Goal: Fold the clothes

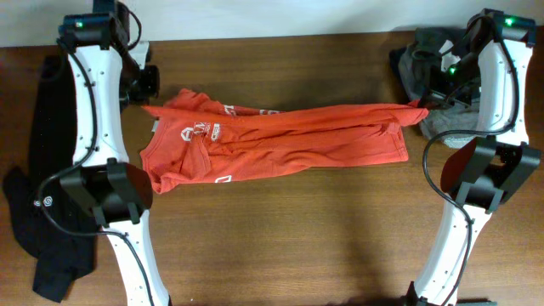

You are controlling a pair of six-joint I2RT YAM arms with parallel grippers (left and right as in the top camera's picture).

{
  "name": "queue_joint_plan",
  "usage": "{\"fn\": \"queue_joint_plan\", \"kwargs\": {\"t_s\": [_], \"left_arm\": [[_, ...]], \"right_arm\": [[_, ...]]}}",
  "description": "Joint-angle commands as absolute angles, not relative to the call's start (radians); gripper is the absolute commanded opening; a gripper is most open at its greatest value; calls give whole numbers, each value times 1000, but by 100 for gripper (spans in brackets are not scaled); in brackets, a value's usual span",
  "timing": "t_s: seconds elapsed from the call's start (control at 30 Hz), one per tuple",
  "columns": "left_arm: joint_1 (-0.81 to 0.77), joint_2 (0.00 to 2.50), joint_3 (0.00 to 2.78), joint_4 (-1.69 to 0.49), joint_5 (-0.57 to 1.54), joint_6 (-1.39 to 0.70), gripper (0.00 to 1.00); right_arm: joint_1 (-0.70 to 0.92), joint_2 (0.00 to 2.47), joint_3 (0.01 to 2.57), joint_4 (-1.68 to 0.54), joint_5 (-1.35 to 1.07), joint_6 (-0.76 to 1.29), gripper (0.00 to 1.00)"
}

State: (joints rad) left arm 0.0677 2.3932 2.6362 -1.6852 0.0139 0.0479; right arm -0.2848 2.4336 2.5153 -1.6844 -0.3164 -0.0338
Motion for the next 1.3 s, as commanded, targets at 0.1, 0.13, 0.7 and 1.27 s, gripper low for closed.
{"fn": "queue_joint_plan", "kwargs": {"t_s": [0.1, 0.13, 0.7, 1.27], "left_arm": [[73, 2358, 2493, -1688, -9, 39, 1], [73, 2358, 2461, -1688, -16, 38, 1], [78, 2358, 2406, -1662, -27, 39, 25], [83, 2358, 2406, -1589, -50, 38, 47]], "right_arm": [[-280, 2378, 2540, -1696, -307, -45, 4], [-280, 2378, 2540, -1696, -305, -45, 4], [-282, 2378, 2395, -1673, -250, -49, 4], [-283, 2379, 2247, -1569, -172, -75, 65]]}}
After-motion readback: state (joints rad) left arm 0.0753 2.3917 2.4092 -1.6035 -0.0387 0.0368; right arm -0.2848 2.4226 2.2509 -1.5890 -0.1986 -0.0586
